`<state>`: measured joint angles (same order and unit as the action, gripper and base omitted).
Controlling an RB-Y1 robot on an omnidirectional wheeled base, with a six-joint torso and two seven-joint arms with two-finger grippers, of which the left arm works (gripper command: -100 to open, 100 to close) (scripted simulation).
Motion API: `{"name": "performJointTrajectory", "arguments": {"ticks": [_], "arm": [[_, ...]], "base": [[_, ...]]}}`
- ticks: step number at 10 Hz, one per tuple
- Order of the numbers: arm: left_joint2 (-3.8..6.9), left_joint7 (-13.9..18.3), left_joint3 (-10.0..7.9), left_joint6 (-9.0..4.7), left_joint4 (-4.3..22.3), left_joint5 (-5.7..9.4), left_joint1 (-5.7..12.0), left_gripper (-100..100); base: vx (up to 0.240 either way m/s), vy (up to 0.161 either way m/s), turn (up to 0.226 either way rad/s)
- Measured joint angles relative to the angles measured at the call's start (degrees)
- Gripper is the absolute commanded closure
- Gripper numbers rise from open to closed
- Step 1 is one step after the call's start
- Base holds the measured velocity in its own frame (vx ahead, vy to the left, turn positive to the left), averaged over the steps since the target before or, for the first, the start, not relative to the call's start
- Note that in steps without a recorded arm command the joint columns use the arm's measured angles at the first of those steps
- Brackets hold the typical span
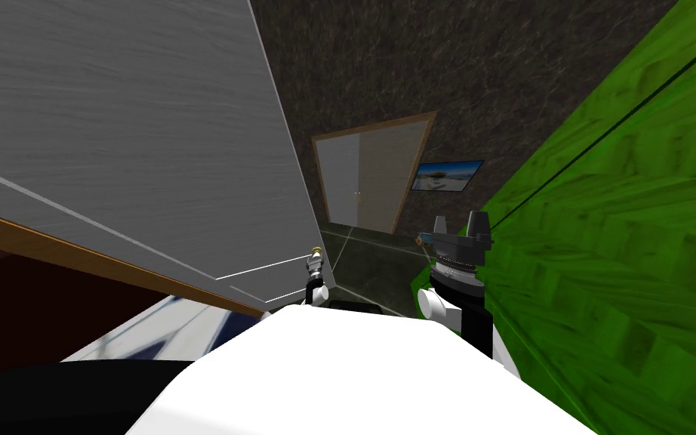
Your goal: Push the door open
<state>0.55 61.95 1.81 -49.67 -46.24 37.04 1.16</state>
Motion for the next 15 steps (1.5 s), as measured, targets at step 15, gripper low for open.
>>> {"name": "performJointTrajectory", "arguments": {"ticks": [15], "arm": [[1.42,0.92,-2.23,-0.83,2.06,2.06,0.95,100]], "base": [[0.096,0.005,0.009]]}}
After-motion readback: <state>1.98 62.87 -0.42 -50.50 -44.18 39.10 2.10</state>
